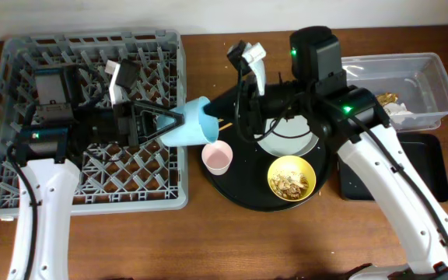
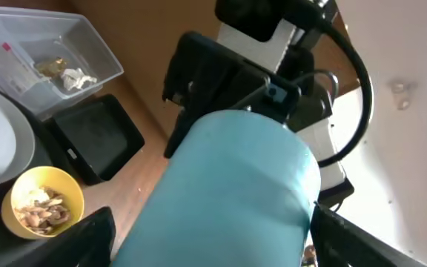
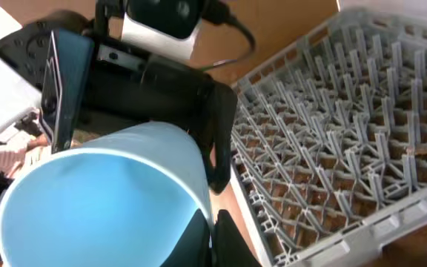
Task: Sort waste into correct bins and load items into the dishwasher rack
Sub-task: 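Grasp blue cup with right gripper and hand it to left gripper, then place blue cup upside down in dish rack with left gripper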
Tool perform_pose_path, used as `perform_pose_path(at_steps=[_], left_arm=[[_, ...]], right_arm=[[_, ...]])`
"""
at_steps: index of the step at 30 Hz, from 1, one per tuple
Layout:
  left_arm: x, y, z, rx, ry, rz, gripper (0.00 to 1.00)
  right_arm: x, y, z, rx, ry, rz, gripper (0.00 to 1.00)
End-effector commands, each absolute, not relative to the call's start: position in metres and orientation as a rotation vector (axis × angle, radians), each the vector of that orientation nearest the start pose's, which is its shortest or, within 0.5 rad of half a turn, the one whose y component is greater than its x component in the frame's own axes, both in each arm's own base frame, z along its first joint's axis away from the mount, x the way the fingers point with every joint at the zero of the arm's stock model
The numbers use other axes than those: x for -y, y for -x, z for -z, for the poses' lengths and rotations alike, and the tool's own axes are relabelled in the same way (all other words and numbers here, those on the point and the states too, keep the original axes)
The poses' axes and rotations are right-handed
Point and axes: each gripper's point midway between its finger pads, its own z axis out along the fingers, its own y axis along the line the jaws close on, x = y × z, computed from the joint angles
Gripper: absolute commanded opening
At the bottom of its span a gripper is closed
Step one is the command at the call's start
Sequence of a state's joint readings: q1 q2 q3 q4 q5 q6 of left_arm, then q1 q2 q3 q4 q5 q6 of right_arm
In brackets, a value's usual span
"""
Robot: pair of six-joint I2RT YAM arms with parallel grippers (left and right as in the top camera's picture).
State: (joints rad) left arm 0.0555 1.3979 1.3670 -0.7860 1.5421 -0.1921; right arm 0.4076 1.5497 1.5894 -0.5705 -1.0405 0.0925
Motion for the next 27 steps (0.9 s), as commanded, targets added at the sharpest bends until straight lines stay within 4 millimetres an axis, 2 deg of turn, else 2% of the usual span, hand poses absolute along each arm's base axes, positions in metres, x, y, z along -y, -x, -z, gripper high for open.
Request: perform_pose_path(at_steps=[1, 3, 6, 9, 12, 14, 16, 17, 19, 20, 21, 23, 25, 26, 27], left_arm=[[0.157, -0.280, -0.375, -1.897, -0.495, 1.874, 0.92], [0.157, -0.280, -0.375, -1.897, -0.495, 1.874, 0.91], [0.157, -0.280, -0.375, -1.895, -0.498, 1.872, 0.89], [0.157, -0.282, -0.376, -1.881, -0.518, 1.856, 0.72], [0.157, -0.282, -0.376, -1.879, -0.522, 1.851, 0.70], [0.157, -0.283, -0.376, -1.871, -0.535, 1.839, 0.62], [0.157, -0.286, -0.374, -1.884, -0.525, 1.814, 0.58], [0.157, -0.286, -0.374, -1.884, -0.526, 1.813, 0.61], [0.154, -0.300, -0.361, -1.954, -0.467, 1.693, 0.63], [0.144, -0.319, -0.340, -2.070, -0.355, 1.488, 0.63], [0.121, -0.335, -0.317, -2.191, -0.202, 1.240, 0.63], [0.061, -0.346, -0.284, -2.350, 0.104, 0.818, 0.63], [-0.025, -0.331, -0.251, -2.450, 0.586, 0.338, 0.63], [-0.069, -0.315, -0.239, -2.449, 0.802, 0.082, 0.63], [-0.089, -0.306, -0.234, -2.439, 0.897, -0.031, 0.63]], right_arm=[[-0.295, -0.311, -0.377, -1.822, 0.934, -1.399, 0.04], [-0.293, -0.323, -0.372, -1.878, 0.858, -1.352, 0.04], [-0.294, -0.325, -0.367, -1.900, 0.845, -1.359, 0.04], [-0.294, -0.322, -0.363, -1.926, 0.841, -1.370, 0.04], [-0.302, -0.314, -0.362, -1.929, 0.866, -1.389, 0.04], [-0.301, -0.314, -0.362, -1.929, 0.865, -1.388, 0.11], [-0.299, -0.316, -0.364, -1.924, 0.858, -1.375, 0.55], [-0.293, -0.321, -0.367, -1.918, 0.839, -1.362, 0.63], [-0.273, -0.332, -0.373, -1.915, 0.785, -1.326, 0.67], [-0.255, -0.339, -0.373, -1.942, 0.725, -1.305, 0.69], [-0.240, -0.343, -0.366, -2.002, 0.661, -1.298, 0.70], [-0.223, -0.345, -0.340, -2.156, 0.548, -1.234, 0.73], [-0.212, -0.344, -0.317, -2.273, 0.499, -1.132, 0.74], [-0.207, -0.344, -0.309, -2.318, 0.469, -1.091, 0.74], [-0.204, -0.344, -0.304, -2.343, 0.451, -1.065, 0.74]])
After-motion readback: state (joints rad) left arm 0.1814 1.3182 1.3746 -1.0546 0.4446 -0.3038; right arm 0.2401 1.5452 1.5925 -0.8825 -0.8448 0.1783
